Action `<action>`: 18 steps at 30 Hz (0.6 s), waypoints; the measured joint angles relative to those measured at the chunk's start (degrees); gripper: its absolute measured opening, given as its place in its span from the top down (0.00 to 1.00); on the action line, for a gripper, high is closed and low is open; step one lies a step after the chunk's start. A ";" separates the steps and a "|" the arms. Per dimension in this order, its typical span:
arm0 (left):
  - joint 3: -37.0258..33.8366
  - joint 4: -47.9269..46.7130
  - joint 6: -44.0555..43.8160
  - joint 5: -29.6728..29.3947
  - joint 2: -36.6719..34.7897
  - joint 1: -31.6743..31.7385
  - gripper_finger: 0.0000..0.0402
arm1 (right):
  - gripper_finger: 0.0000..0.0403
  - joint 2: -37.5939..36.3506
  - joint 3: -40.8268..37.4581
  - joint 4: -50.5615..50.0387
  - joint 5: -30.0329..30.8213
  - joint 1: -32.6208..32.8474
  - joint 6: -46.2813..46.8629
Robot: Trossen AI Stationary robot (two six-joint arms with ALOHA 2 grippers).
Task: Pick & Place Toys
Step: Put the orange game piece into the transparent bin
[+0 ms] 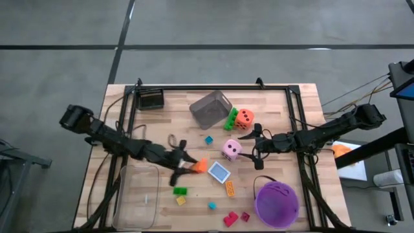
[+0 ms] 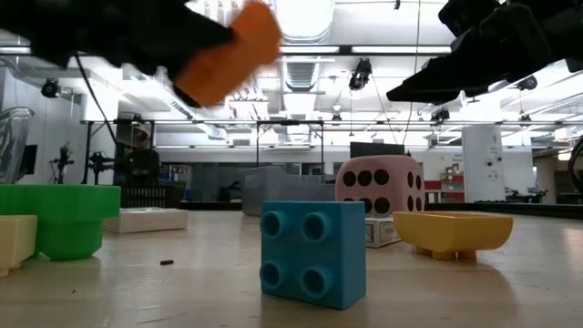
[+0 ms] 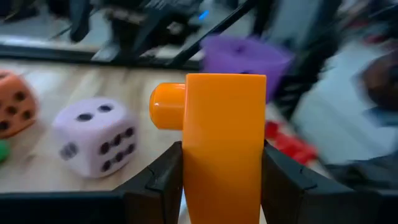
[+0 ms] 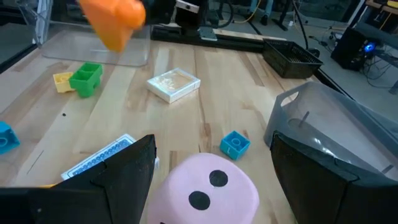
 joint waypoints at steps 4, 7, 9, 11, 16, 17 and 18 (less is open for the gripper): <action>-6.25 2.51 -0.62 3.15 -7.60 -2.34 0.61 | 0.23 0.70 0.02 1.32 -0.02 0.00 -0.03; -7.53 -1.84 -0.62 3.70 -14.13 -5.75 0.61 | 0.23 1.92 0.00 2.90 -0.03 -0.02 -0.05; -7.46 -7.04 -0.62 3.67 -18.31 -8.31 0.61 | 0.23 2.74 0.00 3.78 -0.03 -0.04 -0.05; -6.80 -13.88 -1.14 3.42 -22.93 -11.05 0.61 | 0.23 3.84 0.02 5.46 -0.03 -0.12 -0.06; -2.71 -33.47 -5.75 -1.11 -31.54 -17.91 0.61 | 0.23 6.50 0.21 8.72 -0.03 -0.20 -0.07; -1.90 -36.75 -6.87 -2.19 -32.67 -19.34 0.61 | 0.23 7.05 0.41 9.07 -0.03 -0.20 -0.07; -1.20 -39.63 -8.13 -2.94 -33.61 -20.85 0.61 | 0.23 7.58 0.84 9.20 -0.02 -0.20 -0.09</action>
